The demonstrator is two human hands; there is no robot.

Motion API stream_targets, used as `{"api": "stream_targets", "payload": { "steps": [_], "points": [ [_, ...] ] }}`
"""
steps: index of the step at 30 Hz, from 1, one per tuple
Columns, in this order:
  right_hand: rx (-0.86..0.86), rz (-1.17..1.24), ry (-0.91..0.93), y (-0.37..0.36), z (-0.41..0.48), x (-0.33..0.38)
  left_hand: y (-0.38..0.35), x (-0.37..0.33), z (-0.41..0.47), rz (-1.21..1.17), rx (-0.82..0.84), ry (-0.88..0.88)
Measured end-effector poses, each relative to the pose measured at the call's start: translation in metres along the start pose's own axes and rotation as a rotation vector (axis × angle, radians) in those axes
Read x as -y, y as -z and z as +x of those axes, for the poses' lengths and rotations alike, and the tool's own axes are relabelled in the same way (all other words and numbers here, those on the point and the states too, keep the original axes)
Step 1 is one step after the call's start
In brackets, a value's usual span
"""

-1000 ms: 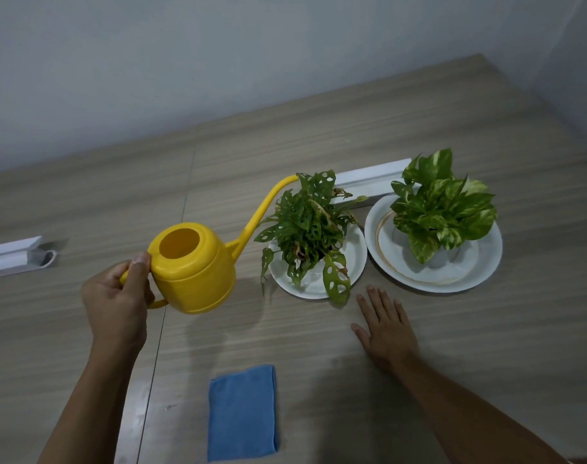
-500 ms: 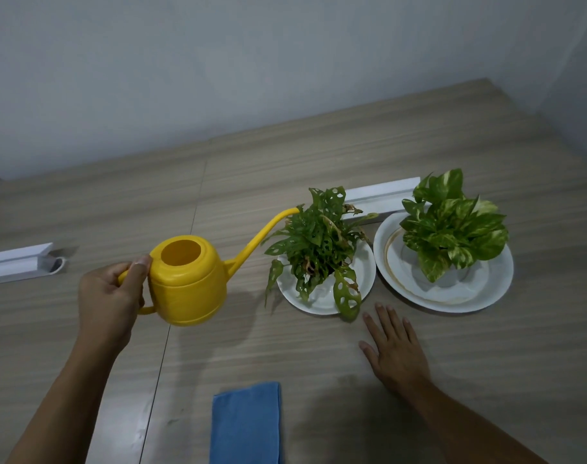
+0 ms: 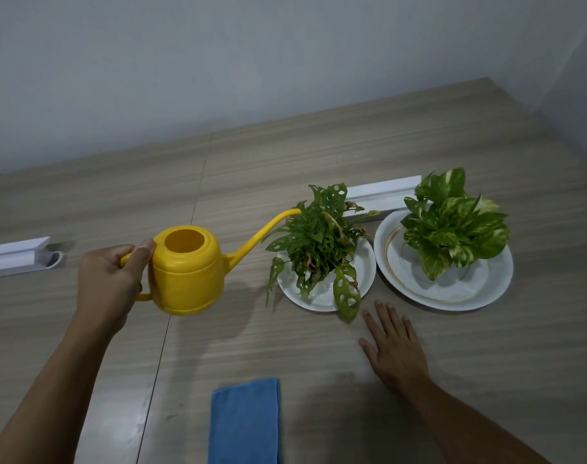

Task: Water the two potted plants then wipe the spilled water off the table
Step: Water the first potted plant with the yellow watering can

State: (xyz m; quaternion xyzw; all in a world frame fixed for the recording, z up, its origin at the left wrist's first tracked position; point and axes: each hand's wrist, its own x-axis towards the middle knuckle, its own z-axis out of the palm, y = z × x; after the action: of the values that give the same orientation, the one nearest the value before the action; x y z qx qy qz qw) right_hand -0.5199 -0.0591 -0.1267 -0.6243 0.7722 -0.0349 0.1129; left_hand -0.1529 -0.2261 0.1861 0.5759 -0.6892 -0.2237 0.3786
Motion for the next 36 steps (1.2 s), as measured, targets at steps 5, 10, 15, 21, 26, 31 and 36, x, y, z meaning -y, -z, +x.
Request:
{"api": "stream_targets", "payload": {
  "steps": [5,10,15,21,26,31,36],
  "points": [
    [-0.001,-0.006,-0.001,-0.001,0.001,0.000,0.000,-0.004,0.000,-0.022,0.019,0.012],
    [0.010,-0.029,-0.001,-0.002,0.001,0.000,-0.003,-0.010,-0.001,-0.033,0.026,0.021],
    [-0.014,-0.031,0.010,-0.005,0.001,-0.002,-0.008,-0.011,-0.001,-0.021,0.009,0.027],
    [0.004,-0.022,0.012,-0.002,0.000,-0.001,-0.010,-0.012,-0.003,-0.033,-0.032,0.041],
    [0.007,0.002,0.015,0.001,-0.001,0.000,-0.010,-0.015,-0.013,-0.013,-0.068,0.038],
    [-0.006,0.020,0.019,0.000,0.000,-0.001,-0.013,-0.018,-0.025,0.008,-0.095,0.034],
    [0.013,0.025,0.030,0.000,-0.001,-0.005,-0.020,-0.024,-0.036,0.016,-0.113,0.040]
  ]
}}
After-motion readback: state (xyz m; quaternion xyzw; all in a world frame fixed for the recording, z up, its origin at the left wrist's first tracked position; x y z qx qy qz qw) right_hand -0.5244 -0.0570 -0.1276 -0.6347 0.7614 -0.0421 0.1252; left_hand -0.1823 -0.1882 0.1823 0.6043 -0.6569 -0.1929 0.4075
